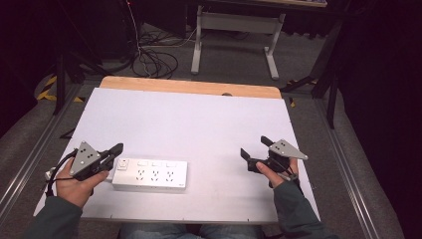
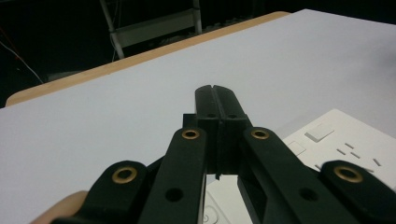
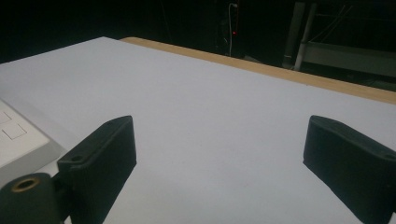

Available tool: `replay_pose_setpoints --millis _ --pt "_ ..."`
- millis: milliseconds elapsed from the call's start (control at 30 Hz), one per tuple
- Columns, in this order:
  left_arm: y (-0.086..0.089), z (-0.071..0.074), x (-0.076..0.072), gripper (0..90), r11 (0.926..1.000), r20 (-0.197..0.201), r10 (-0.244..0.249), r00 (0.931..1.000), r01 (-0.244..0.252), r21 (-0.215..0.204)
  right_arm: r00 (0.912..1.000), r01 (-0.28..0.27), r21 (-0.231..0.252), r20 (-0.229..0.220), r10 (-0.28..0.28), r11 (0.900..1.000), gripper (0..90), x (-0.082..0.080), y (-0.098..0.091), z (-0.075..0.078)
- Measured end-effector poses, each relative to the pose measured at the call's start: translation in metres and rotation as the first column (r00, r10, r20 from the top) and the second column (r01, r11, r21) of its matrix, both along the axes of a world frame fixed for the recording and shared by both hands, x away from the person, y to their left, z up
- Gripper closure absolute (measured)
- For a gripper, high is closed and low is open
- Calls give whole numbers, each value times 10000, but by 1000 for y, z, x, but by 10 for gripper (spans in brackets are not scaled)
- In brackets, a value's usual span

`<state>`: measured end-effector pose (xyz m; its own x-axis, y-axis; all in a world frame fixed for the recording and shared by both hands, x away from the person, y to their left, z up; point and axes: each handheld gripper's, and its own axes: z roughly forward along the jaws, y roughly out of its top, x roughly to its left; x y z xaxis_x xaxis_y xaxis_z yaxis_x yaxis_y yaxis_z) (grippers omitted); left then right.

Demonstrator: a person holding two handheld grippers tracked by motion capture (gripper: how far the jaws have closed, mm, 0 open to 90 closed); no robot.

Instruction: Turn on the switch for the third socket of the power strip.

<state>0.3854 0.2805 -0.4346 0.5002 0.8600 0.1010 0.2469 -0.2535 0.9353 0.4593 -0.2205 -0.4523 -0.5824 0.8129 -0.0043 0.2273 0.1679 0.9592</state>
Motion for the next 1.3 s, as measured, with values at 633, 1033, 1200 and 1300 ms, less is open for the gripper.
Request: replay_pose_setpoints --millis 633,1033,1200,1300 --pt "-11 -3 4 899 9986 -194 -470 9987 475 239 10000 9 -49 -27 -9 10000 98 0 1 -1" --pt "-19 -4 8 900 9957 -303 -741 9968 756 540 10000 -11 -50 -17 11 10000 98 0 1 -1" --pt "-21 -5 9 899 9945 -388 -858 9956 879 572 10000 -2 -76 -29 2 10000 98 0 1 -1" --pt "-23 -5 10 899 9935 -424 -912 9949 938 637 10000 -10 -81 -29 9 10000 98 0 1 -1"
